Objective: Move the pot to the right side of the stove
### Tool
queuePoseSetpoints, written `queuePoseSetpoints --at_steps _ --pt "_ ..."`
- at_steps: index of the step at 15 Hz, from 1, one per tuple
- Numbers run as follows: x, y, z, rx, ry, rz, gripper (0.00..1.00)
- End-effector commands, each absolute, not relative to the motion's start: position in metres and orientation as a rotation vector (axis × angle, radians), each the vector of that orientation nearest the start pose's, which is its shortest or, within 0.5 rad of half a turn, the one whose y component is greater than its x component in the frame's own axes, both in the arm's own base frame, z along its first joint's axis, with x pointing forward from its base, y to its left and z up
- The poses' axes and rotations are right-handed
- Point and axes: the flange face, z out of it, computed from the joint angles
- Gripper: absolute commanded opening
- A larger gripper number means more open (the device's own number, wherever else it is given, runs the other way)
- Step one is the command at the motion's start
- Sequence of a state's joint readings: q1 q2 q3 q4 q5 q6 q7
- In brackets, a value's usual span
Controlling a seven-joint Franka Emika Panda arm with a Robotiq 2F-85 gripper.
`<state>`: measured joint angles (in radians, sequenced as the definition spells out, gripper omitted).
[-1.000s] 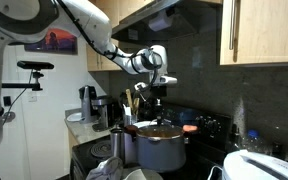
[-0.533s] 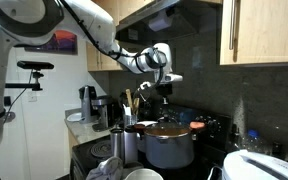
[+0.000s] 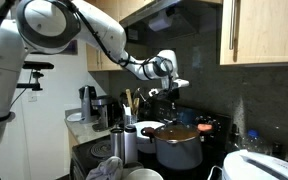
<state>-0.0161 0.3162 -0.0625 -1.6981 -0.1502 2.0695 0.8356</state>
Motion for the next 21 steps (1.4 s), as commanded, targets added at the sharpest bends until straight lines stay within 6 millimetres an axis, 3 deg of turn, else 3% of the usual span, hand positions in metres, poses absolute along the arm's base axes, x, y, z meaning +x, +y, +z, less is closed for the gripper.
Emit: queuePoseSetpoints --at_steps 1,9,21 --pt "0.667 -0.054 0.44 -2.92 1.362 -0.276 0.06" --pt "0.681 -0.055 0.423 -2.869 1.366 -0.284 0.06" --pt "0.677 -0.076 0.384 -2.793 1.463 -0.199 0.06"
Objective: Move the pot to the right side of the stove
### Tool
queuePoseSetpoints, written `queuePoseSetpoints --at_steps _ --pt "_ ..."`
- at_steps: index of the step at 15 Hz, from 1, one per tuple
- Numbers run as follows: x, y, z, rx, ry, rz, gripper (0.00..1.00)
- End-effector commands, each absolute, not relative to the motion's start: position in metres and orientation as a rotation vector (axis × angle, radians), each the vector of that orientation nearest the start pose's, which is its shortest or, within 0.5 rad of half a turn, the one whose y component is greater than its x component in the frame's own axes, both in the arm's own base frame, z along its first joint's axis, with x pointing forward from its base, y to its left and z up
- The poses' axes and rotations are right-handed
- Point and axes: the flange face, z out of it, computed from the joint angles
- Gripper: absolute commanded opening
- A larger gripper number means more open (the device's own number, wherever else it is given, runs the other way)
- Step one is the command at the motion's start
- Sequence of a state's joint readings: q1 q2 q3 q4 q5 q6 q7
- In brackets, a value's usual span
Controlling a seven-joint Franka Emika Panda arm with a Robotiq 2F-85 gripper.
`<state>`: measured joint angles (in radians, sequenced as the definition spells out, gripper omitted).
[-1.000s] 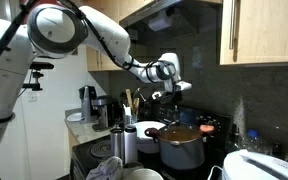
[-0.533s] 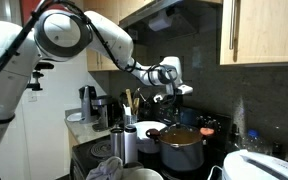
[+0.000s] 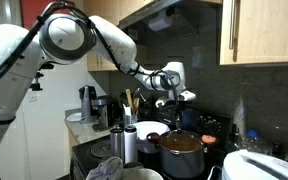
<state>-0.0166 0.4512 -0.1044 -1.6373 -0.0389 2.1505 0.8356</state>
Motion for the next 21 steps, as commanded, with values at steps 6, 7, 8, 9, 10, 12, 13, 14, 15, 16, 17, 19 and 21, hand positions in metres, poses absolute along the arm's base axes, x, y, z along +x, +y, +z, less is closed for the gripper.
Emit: queuePoseSetpoints --at_steps 6,7,8,9,10,12,13,14,15,16,17,19,21 --pt "0.678 -0.077 0.371 -2.757 1.481 -0.171 0.05" --pt "0.678 -0.077 0.369 -2.755 1.481 -0.17 0.05" --pt "0.678 -0.077 0.369 -2.752 1.479 -0.175 0.05" --pt "0.678 -0.077 0.371 -2.755 1.478 -0.183 0.05" --pt "0.678 -0.076 0.371 -2.756 1.476 -0.184 0.05" --pt "0.678 -0.077 0.372 -2.762 1.473 -0.187 0.4" --pt "0.677 -0.077 0.372 -2.767 1.473 -0.187 0.42" --pt "0.678 -0.078 0.376 -2.768 1.472 -0.197 0.47" --pt "0.678 -0.078 0.381 -2.765 1.471 -0.211 0.55" --pt "0.678 -0.078 0.387 -2.764 1.471 -0.22 0.62" --pt "0.678 -0.078 0.393 -2.764 1.471 -0.231 0.69" --pt "0.677 -0.076 0.404 -2.768 1.464 -0.245 0.84" --pt "0.676 -0.074 0.416 -2.771 1.449 -0.251 0.99"
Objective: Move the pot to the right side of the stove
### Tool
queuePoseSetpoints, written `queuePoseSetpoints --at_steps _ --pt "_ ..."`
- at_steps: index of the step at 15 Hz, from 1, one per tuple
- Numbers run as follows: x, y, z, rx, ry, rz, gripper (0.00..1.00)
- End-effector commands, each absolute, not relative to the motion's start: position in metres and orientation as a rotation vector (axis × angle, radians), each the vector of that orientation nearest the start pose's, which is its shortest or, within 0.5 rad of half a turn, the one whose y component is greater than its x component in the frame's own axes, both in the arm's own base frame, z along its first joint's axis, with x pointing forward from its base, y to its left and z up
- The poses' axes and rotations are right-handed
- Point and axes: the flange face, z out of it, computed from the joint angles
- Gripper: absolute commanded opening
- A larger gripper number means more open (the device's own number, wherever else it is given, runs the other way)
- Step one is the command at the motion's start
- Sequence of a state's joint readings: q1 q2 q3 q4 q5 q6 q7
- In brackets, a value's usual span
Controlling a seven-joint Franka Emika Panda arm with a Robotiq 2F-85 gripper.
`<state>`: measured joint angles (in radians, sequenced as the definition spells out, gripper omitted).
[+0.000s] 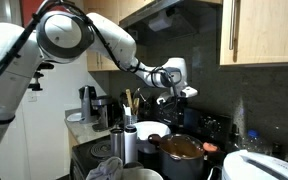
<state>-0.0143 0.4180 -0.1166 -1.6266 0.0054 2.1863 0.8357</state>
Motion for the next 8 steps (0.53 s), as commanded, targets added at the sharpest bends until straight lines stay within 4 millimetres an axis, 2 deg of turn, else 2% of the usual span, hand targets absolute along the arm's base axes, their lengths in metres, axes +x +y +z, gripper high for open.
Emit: queuePoseSetpoints --at_steps 1,8 --pt "0.675 -0.072 0.42 -2.774 1.436 -0.248 1.0" --pt "0.66 -0.053 0.448 -2.81 1.392 -0.186 1.0"
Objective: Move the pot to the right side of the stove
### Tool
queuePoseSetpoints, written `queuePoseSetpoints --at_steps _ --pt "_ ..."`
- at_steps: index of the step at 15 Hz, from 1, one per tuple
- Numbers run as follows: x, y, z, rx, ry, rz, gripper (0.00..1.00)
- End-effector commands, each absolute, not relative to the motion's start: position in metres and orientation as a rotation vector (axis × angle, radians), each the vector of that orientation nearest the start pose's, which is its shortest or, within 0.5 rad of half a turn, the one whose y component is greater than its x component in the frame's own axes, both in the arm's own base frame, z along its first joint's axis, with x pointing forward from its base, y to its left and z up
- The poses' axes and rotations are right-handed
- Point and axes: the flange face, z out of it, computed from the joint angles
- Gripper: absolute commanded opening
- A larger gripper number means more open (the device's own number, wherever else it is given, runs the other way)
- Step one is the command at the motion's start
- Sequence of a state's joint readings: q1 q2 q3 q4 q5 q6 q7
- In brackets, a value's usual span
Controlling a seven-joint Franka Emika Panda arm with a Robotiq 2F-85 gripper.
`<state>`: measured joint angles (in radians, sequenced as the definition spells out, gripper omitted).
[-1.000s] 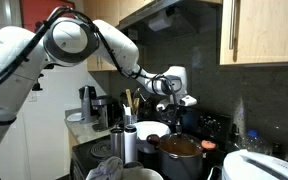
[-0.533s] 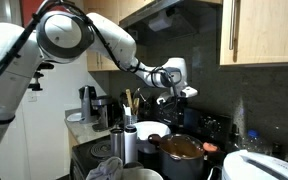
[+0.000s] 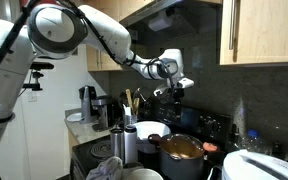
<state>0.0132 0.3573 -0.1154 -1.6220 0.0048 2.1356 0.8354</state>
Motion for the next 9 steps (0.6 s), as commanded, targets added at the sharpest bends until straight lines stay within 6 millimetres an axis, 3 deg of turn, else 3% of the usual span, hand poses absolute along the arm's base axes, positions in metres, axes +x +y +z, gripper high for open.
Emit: queuePoseSetpoints --at_steps 1,2,9 --pt "0.656 -0.053 0.45 -2.811 1.406 -0.171 1.0" --pt "0.668 -0.056 0.44 -2.795 1.391 -0.204 1.0" --pt "0.664 -0.055 0.446 -2.802 1.391 -0.184 1.0"
